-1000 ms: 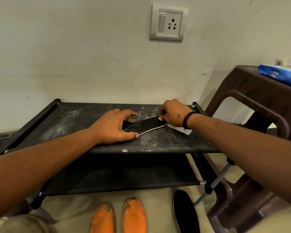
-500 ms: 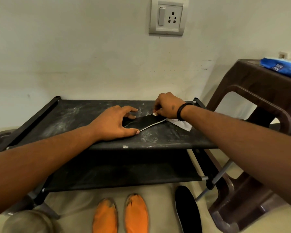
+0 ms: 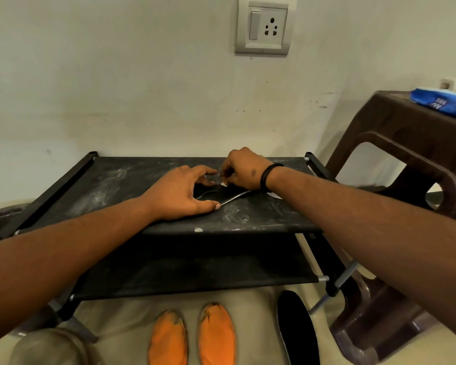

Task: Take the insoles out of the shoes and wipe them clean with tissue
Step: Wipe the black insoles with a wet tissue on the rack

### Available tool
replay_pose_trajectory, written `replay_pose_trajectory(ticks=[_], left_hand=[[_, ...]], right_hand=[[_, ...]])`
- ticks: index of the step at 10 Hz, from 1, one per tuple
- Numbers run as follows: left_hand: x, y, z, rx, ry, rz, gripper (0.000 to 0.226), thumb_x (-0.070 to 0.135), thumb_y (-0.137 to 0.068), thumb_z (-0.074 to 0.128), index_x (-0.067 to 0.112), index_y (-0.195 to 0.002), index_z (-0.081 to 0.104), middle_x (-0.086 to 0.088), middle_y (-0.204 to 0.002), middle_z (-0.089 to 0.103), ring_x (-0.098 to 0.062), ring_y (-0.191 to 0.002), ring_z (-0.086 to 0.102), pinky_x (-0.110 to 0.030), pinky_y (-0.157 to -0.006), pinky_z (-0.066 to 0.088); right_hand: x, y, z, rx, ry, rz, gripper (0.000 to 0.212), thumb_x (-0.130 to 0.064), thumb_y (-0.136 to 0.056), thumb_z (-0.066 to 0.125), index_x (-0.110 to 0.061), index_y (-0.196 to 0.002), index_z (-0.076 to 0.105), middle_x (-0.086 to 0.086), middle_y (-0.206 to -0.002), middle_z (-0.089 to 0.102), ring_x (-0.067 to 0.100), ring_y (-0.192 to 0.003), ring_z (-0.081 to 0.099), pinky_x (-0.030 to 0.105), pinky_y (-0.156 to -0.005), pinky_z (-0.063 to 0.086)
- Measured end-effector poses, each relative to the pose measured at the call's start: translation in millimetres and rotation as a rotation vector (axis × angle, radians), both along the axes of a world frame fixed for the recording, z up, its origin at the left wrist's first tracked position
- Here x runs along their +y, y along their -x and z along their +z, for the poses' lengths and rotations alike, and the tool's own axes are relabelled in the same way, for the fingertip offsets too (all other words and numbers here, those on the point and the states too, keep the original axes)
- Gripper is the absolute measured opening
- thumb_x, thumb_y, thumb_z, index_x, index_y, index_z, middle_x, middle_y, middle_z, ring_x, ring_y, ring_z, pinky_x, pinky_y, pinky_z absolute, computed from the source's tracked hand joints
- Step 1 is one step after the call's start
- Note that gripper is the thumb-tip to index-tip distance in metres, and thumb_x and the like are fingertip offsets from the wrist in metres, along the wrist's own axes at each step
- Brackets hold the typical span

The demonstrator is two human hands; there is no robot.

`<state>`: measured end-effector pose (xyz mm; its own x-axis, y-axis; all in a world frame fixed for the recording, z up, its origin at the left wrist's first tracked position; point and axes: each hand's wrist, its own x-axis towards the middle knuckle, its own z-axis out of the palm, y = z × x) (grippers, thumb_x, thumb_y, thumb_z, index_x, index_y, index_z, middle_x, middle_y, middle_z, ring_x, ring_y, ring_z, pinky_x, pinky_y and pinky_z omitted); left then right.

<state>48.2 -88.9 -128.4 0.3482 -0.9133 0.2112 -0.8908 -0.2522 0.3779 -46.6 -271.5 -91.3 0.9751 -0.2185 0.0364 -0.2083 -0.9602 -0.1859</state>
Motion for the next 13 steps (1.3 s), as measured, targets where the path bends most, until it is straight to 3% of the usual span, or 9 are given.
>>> replay_pose_trajectory(ticks=[3,4,5,6,8,9,10,12,13], left_hand=[[-1.0,-1.7,-1.2,-0.006,0.034,-0.004,0.077,0.059,-0.079,0.074,0.032,-0.145,0.045,0.019,-0.127,0.067,-0.006,-0.115,0.054,-0.03,-0.098,0.041],[-1.4,-1.3,-1.8,-0.012,0.035,-0.001,0.077,0.058,-0.079,0.075,0.032,-0.145,0.045,0.019,-0.127,0.067,-0.005,-0.115,0.053,-0.029,-0.097,0.04],[-1.8,-0.8,-2.5,-0.013,0.033,0.001,0.076,0.058,-0.08,0.076,0.032,-0.145,0.044,0.02,-0.126,0.067,-0.006,-0.116,0.053,-0.029,-0.098,0.041],[-1.5,-1.1,-1.8,-0.009,0.034,0.002,0.076,0.058,-0.08,0.076,0.033,-0.145,0.045,0.02,-0.126,0.067,-0.006,-0.117,0.053,-0.03,-0.1,0.041],[0.8,-1.1,-0.5,-0.013,0.018,-0.001,0.077,0.059,-0.081,0.074,0.031,-0.146,0.044,0.018,-0.128,0.067,-0.007,-0.117,0.053,-0.032,-0.102,0.042],[-1.3,-0.9,-0.1,-0.022,0.02,-0.009,0.077,0.058,-0.081,0.074,0.03,-0.146,0.044,0.018,-0.128,0.067,-0.009,-0.116,0.053,-0.035,-0.101,0.043],[-1.8,0.2,0.5,-0.032,0.021,-0.007,0.077,0.058,-0.081,0.074,0.03,-0.146,0.044,0.017,-0.128,0.067,-0.01,-0.116,0.053,-0.035,-0.101,0.044],[-0.9,2.2,1.8,-0.035,0.022,-0.006,0.076,0.058,-0.081,0.074,0.03,-0.145,0.045,0.018,-0.128,0.067,-0.008,-0.116,0.055,-0.032,-0.099,0.043],[-0.5,1.1,-0.1,-0.029,0.027,-0.007,0.076,0.057,-0.081,0.075,0.029,-0.146,0.045,0.017,-0.128,0.067,-0.008,-0.116,0.056,-0.029,-0.097,0.041]], right_hand=[[-53.1,43.0,11.8,0.06,0.044,-0.12,0.007,-0.012,-0.085,0.072,-0.013,-0.087,0.078,0.004,-0.085,0.074,0.02,-0.08,0.068,0.042,-0.083,0.058],[-47.5,46.6,10.0,0.056,0.012,-0.083,0.006,-0.011,-0.084,0.072,-0.013,-0.086,0.078,0.003,-0.086,0.074,0.018,-0.08,0.067,0.036,-0.081,0.057],[-32.9,47.4,8.6,0.089,-0.029,-0.012,0.007,-0.01,-0.085,0.071,-0.014,-0.083,0.077,0.0,-0.084,0.074,0.012,-0.079,0.065,0.017,-0.07,0.047],[-28.1,46.0,13.1,0.079,-0.037,0.0,0.007,-0.009,-0.086,0.07,-0.013,-0.085,0.076,-0.001,-0.083,0.072,0.011,-0.078,0.063,0.015,-0.068,0.045],[-30.5,59.6,76.4,-0.032,0.008,-0.064,0.003,-0.015,-0.084,0.074,-0.018,-0.085,0.075,-0.002,-0.085,0.072,0.012,-0.081,0.064,0.029,-0.081,0.051],[-47.3,86.8,139.8,0.181,0.273,-0.212,0.004,-0.012,-0.08,0.077,-0.016,-0.08,0.075,0.001,-0.081,0.072,0.015,-0.077,0.063,0.036,-0.081,0.052],[-56.7,99.0,157.9,0.163,0.392,-0.331,0.004,-0.009,-0.079,0.078,-0.012,-0.079,0.075,0.005,-0.078,0.072,0.021,-0.076,0.064,0.039,-0.08,0.054],[-28.0,72.7,84.7,-0.089,-0.06,-0.055,0.002,-0.016,-0.083,0.076,-0.018,-0.083,0.075,-0.002,-0.083,0.073,0.01,-0.077,0.066,0.025,-0.077,0.052],[-24.0,54.1,36.0,-0.143,-0.096,-0.023,0.004,-0.016,-0.086,0.072,-0.015,-0.089,0.075,0.001,-0.09,0.073,0.012,-0.082,0.064,0.024,-0.076,0.052]])
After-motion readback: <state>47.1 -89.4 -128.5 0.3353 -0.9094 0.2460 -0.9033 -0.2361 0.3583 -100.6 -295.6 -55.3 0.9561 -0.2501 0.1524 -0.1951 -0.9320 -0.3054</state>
